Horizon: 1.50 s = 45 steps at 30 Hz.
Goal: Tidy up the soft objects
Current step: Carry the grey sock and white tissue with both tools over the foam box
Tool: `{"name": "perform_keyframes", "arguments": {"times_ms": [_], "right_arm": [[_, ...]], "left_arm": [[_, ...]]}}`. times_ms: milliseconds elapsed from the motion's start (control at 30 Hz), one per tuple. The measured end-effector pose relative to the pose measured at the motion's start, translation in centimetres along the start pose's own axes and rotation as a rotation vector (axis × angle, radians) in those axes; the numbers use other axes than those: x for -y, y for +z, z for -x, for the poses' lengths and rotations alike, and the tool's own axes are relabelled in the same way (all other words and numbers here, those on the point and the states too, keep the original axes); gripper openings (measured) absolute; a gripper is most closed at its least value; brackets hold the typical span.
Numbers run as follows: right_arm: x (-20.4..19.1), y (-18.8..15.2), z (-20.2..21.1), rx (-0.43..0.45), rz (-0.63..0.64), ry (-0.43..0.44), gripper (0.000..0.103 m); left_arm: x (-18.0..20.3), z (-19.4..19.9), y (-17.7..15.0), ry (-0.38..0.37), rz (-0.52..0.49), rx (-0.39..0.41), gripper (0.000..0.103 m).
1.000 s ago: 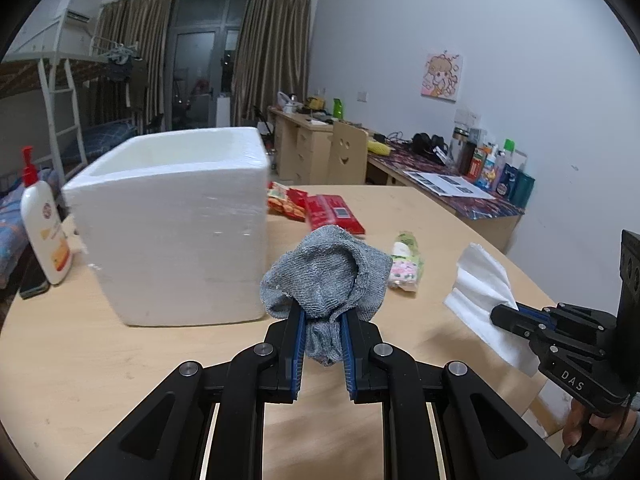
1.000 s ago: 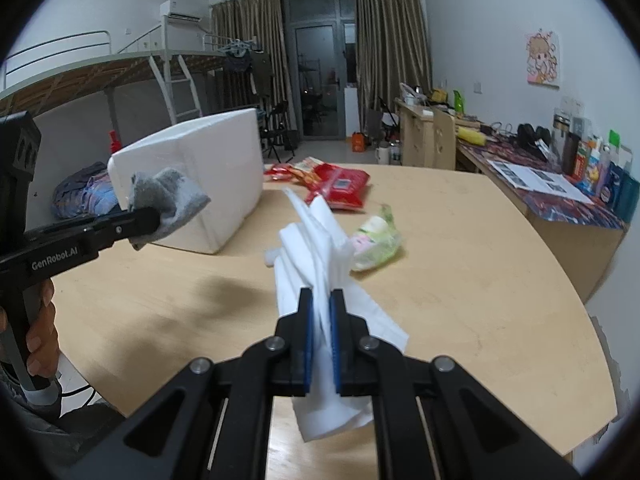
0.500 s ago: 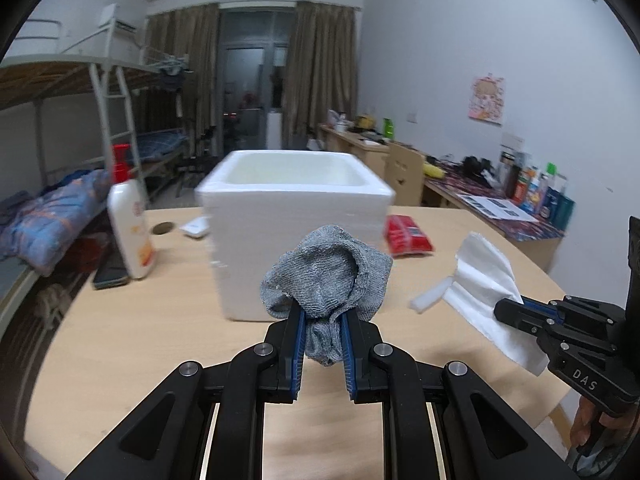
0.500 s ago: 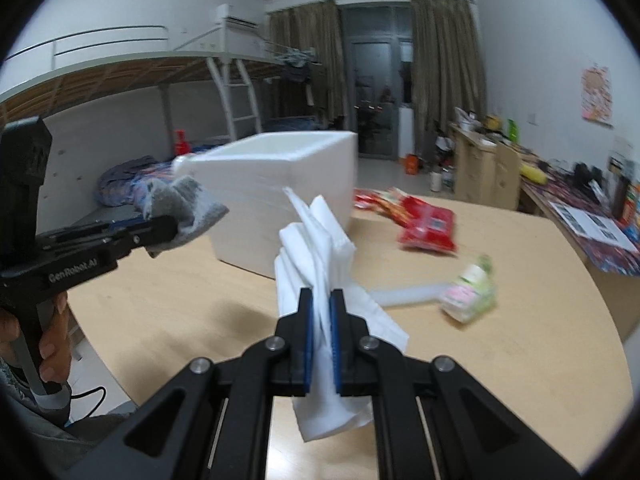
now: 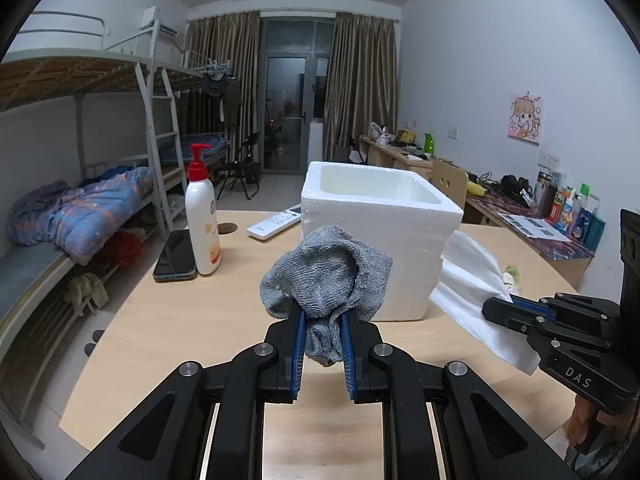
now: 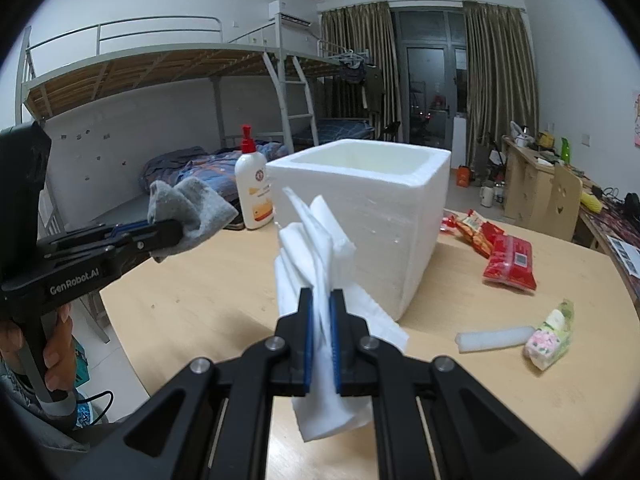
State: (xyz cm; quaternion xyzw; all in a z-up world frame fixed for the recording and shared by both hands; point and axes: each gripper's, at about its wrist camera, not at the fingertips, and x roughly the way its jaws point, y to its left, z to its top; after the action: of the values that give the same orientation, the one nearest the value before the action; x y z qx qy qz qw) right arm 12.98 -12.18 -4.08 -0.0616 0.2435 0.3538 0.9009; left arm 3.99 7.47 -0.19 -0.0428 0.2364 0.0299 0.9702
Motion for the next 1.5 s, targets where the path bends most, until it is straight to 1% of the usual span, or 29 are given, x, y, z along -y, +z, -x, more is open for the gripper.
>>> {"name": "perform_keyframes", "arguments": {"times_ms": [167,333,533,600,733,1033,1167,1300,1500], "right_arm": [[0.0,0.3,0.0,0.007,0.000,-0.005,0.010],[-0.4,1.8,0.6,0.044,0.011,-0.023,0.010],[-0.2,4.0,1.6,0.093,0.033,-0.041,0.010],[0.1,4.8,1.8,0.109,0.030,-0.048,0.010],[0.5,5.7,2.2,0.131,0.027,-0.049,0.010],[0.8,7.0,2.0,0.135,0.024,-0.047,0.010],[1.1,7.5,1.9,0.137,0.026,-0.054,0.010],[1.1,8.3,1.6,0.137,0.033,-0.066,0.010],[1.6,9.6,0.8,0.122,0.037,-0.077,0.010]], "left_arm": [[0.2,-0.2,0.5,-0.015,-0.012,0.000,0.017],[1.1,-0.1,1.9,-0.023,-0.032,0.021,0.017],[1.6,0.5,4.5,-0.036,-0.052,0.049,0.017],[1.8,0.8,5.3,-0.030,-0.062,0.064,0.017],[2.1,1.2,6.6,-0.032,-0.068,0.083,0.017],[2.7,0.8,8.1,-0.048,-0.074,0.072,0.017],[2.6,0.2,9.3,-0.048,-0.068,0.062,0.017],[2.6,-0.5,10.1,-0.039,-0.078,0.058,0.017],[3.0,-1.8,11.5,-0.046,-0.092,0.052,0.017]]}}
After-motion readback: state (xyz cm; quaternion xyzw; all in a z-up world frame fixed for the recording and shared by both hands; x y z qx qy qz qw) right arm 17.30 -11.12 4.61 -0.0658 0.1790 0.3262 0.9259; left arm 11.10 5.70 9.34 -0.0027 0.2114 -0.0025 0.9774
